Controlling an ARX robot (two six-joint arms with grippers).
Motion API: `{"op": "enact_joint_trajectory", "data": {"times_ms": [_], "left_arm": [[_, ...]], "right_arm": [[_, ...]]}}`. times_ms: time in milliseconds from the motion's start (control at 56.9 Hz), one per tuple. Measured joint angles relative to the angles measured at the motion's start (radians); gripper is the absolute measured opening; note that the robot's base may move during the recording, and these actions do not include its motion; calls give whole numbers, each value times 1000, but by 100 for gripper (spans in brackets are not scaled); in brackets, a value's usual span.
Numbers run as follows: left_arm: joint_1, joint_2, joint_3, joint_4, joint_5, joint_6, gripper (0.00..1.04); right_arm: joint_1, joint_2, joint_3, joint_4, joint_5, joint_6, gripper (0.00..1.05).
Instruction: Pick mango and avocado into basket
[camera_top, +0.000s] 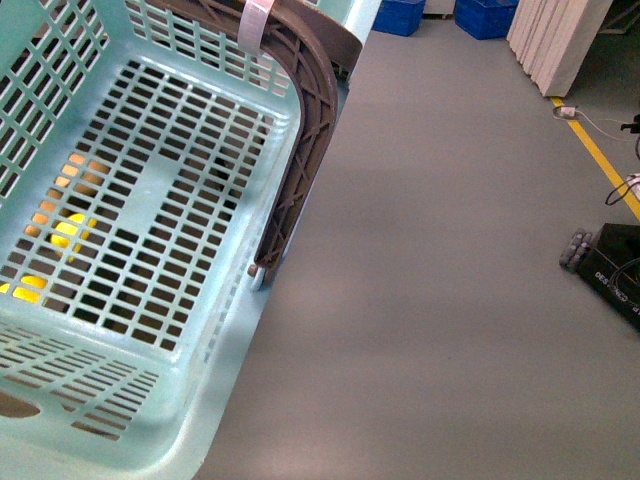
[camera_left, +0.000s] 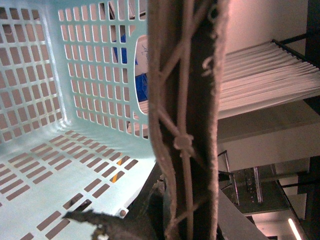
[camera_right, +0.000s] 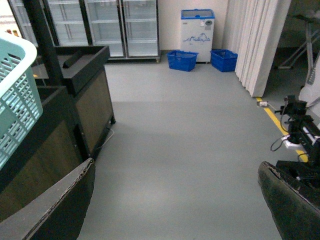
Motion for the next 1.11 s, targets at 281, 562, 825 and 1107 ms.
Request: {"op": "enact_joint_trajectory", "data": {"times_ms": [281, 562, 825, 1107], "left_arm": [[3, 0, 0, 0, -11, 5, 8], [3, 0, -2, -2, -9, 5, 8], [3, 0, -2, -2, -11, 5, 8], [4, 0, -2, -2, -12, 5, 8]], "right_arm": [[0, 0, 0, 0, -2, 0, 96], [0, -1, 0, 0, -4, 0, 96], [0, 0, 0, 0, -4, 0, 96], [0, 0, 0, 0, -3, 0, 96]]}}
